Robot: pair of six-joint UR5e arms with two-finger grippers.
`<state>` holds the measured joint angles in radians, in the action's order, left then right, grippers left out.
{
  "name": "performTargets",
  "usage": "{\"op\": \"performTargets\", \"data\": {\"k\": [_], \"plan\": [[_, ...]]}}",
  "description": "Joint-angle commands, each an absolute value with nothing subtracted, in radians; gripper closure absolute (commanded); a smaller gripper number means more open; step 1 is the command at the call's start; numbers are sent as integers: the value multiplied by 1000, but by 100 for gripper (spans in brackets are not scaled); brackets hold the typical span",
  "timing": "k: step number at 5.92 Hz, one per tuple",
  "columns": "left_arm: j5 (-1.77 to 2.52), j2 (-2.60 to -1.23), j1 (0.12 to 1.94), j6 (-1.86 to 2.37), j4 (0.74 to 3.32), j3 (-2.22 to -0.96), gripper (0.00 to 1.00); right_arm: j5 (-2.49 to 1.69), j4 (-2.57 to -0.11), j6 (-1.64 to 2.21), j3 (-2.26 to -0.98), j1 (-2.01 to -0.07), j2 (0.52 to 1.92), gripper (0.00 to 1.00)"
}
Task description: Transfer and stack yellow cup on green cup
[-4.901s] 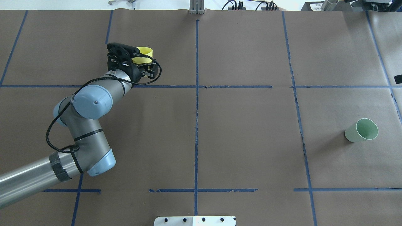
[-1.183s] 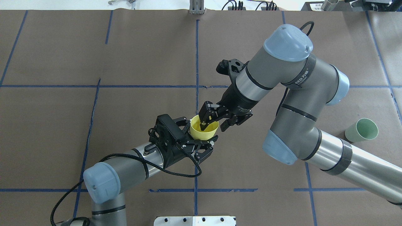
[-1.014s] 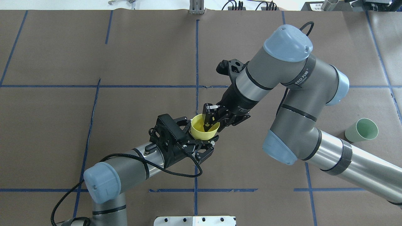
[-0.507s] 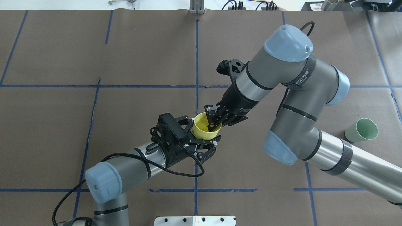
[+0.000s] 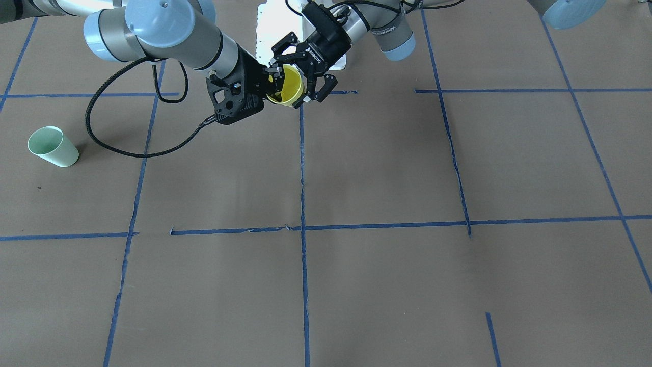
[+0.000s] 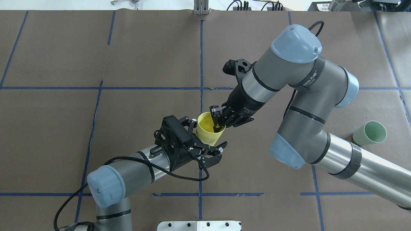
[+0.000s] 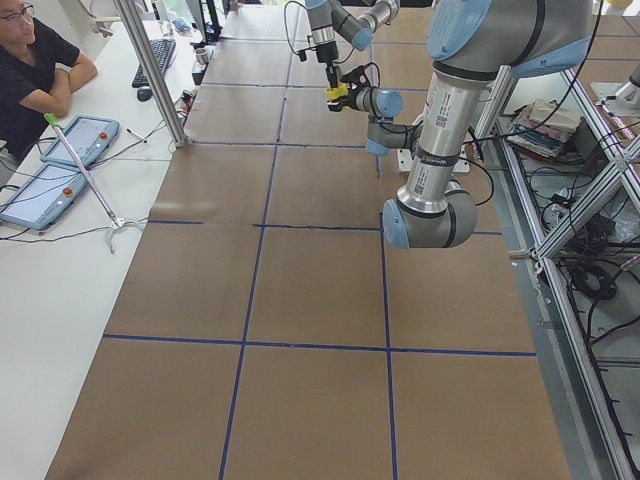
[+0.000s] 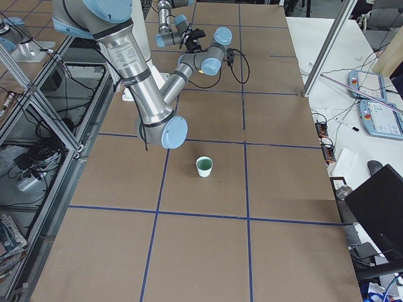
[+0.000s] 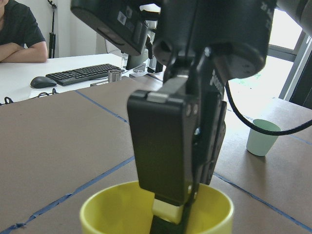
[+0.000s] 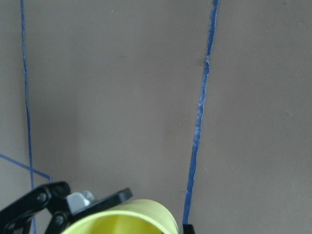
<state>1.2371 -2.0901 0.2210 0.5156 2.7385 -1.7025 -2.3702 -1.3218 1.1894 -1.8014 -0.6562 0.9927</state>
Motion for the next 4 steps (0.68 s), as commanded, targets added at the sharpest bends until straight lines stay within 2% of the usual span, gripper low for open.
{"op": "performTargets", "data": {"k": [1, 3, 4], "plan": [[1207, -2092, 221, 517, 2740, -1703, 0, -2287, -1324, 1190, -1795, -655, 1041, 100], [1207, -2092, 221, 520, 2738, -1701, 0, -2266, -1328, 1196, -1802, -734, 1095, 100], [1209, -2092, 221, 526, 2731, -1701, 0, -2264, -1333, 1266, -1848, -802, 1151, 100]]}}
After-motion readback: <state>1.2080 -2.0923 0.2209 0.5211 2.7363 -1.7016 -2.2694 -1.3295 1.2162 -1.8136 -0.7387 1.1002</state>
